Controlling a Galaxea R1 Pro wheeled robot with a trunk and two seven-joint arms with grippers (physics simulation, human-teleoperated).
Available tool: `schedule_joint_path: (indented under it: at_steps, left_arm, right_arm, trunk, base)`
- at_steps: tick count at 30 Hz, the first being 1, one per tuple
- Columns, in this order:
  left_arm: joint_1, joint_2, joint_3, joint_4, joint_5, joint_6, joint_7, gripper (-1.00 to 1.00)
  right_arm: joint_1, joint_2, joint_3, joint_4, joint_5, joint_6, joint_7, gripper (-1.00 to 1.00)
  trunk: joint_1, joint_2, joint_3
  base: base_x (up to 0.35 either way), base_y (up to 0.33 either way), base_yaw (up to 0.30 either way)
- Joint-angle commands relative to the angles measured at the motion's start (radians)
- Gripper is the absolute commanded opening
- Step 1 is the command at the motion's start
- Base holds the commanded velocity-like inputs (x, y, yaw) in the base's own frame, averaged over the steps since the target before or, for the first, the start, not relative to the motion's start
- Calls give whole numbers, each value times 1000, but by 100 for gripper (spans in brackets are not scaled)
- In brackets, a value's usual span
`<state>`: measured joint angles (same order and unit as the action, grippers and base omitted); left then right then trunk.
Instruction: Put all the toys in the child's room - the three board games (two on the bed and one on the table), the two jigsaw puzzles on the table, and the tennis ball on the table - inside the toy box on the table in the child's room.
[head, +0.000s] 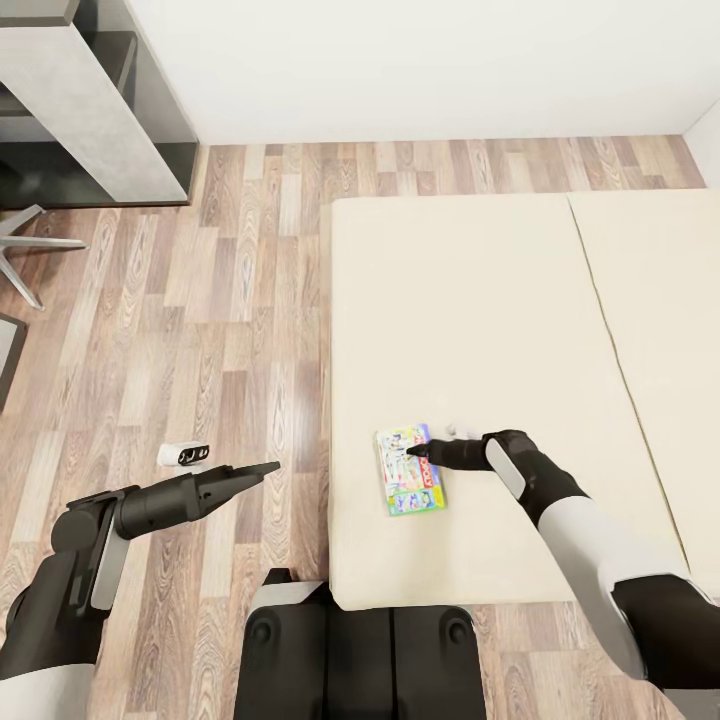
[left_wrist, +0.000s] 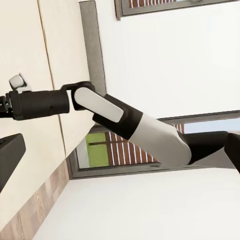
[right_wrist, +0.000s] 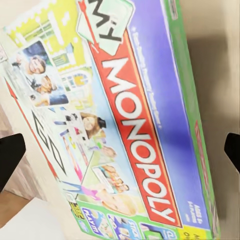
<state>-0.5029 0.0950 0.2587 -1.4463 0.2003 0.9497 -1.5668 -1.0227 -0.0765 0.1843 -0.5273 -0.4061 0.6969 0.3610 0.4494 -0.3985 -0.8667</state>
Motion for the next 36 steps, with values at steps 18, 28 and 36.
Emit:
schedule_joint_path:
  at_steps: [18, 28, 36]
  left_arm:
    - [0, 0, 1, 0, -1, 11, -4, 100]
    - [0, 1, 1, 0, -1, 11, -4, 100]
    - [0, 2, 1, 0, -1, 11, -4, 100]
  right_arm:
    - [0, 41, 4, 44, 1, 1, 3, 100]
    - [0, 73, 4, 49, 0, -12, 3, 100]
    - [0, 85, 3, 49, 0, -12, 3, 100]
  trunk:
    - [1, -2, -1]
    - [1, -2, -1]
    - [1, -2, -1]
  base:
    - [0, 0, 0]
    - [0, 0, 0]
    - [0, 0, 0]
